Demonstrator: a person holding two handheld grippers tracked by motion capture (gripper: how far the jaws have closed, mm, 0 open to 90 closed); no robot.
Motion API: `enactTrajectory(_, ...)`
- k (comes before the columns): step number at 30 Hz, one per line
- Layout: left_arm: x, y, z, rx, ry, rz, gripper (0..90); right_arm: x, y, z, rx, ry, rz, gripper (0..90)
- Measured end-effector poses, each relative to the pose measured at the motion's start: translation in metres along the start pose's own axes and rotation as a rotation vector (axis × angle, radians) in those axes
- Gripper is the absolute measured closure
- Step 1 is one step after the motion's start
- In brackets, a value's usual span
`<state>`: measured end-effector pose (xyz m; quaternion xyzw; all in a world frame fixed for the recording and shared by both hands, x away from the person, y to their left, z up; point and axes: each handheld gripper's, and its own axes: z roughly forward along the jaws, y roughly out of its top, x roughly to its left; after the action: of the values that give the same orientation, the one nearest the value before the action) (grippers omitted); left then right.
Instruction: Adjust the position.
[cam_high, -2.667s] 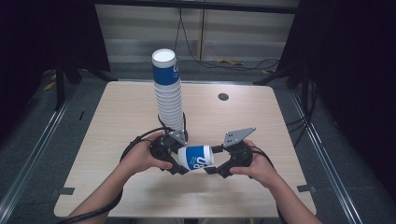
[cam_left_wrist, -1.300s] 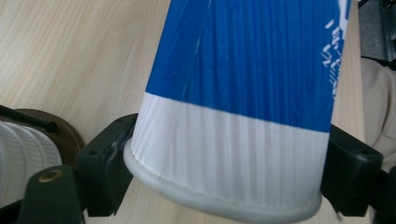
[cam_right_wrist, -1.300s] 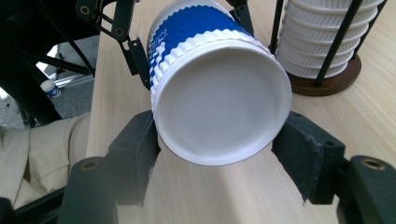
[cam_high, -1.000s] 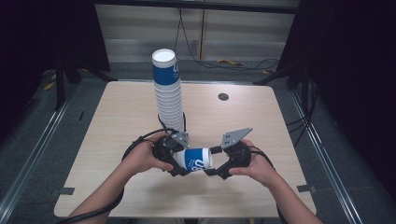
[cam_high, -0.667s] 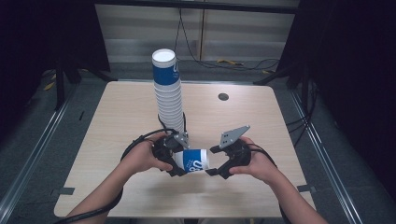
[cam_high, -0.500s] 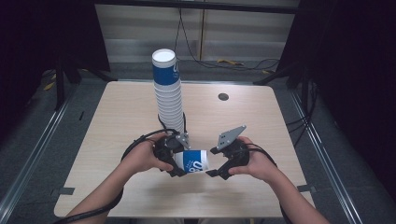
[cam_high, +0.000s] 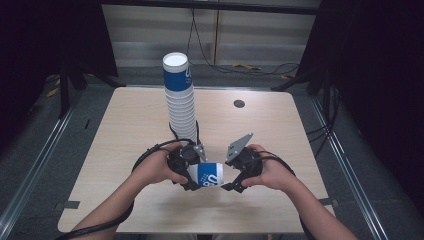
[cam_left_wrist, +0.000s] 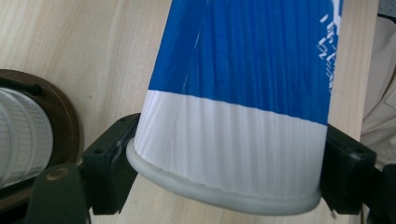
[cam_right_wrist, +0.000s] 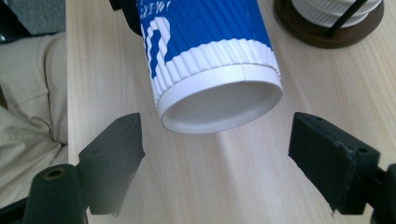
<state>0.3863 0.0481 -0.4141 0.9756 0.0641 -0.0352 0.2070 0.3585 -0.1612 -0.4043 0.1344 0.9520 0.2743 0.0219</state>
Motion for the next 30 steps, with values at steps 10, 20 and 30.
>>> enactTrajectory(10,-0.003,0.003,0.005,0.025,-0.007,-0.006,19.5,0.001,0.005,0.002,0.055,-0.001,-0.032,18.4)
enactTrajectory(20,-0.002,0.004,0.004,0.035,-0.01,0.017,19.5,0.003,0.007,0.006,0.076,0.013,-0.045,20.3)
enactTrajectory(30,-0.004,0.005,0.006,0.031,-0.014,0.012,19.5,0.006,0.009,0.011,0.11,0.015,-0.049,25.2)
